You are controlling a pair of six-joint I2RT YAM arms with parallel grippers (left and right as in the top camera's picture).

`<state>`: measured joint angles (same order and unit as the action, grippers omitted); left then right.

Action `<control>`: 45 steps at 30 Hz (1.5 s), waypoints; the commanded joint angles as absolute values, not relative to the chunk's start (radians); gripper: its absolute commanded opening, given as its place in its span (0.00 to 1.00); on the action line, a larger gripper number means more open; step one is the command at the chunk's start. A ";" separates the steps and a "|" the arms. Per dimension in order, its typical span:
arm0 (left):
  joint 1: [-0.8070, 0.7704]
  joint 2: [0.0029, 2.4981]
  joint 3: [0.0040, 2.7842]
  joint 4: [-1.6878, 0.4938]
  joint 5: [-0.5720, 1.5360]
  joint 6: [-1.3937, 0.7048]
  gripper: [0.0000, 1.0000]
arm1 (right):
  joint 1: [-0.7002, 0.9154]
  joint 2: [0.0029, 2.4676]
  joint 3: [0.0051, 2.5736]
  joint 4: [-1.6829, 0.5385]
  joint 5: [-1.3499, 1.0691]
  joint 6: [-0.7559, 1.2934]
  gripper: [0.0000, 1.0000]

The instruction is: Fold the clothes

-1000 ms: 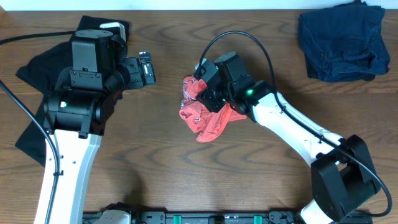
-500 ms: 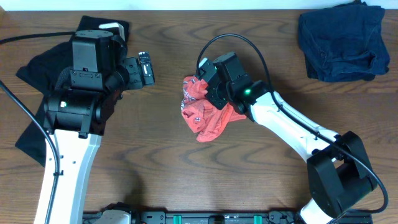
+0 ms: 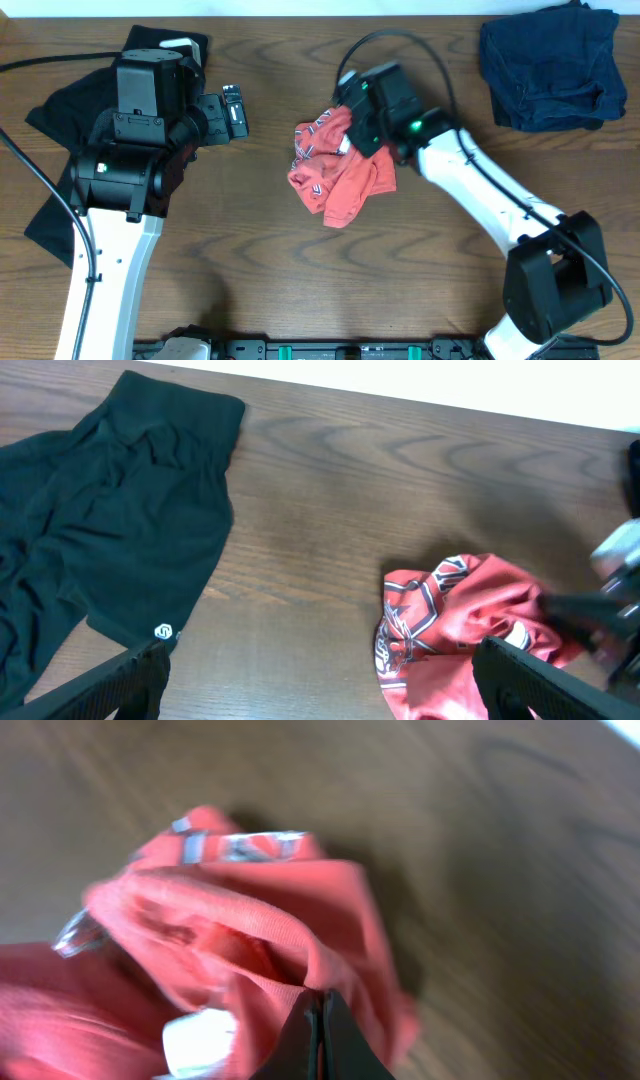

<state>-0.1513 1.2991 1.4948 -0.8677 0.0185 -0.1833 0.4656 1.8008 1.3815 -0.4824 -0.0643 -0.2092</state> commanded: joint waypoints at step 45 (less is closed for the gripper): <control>-0.062 1.300 1.510 -0.879 -0.091 -0.143 0.98 | 0.599 1.853 1.462 -0.855 -0.329 -0.262 0.69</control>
<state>-0.0715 1.2991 1.4948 -0.8703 -0.0765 -0.1566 0.5934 1.8362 1.4658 -0.8532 -0.3496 -0.2726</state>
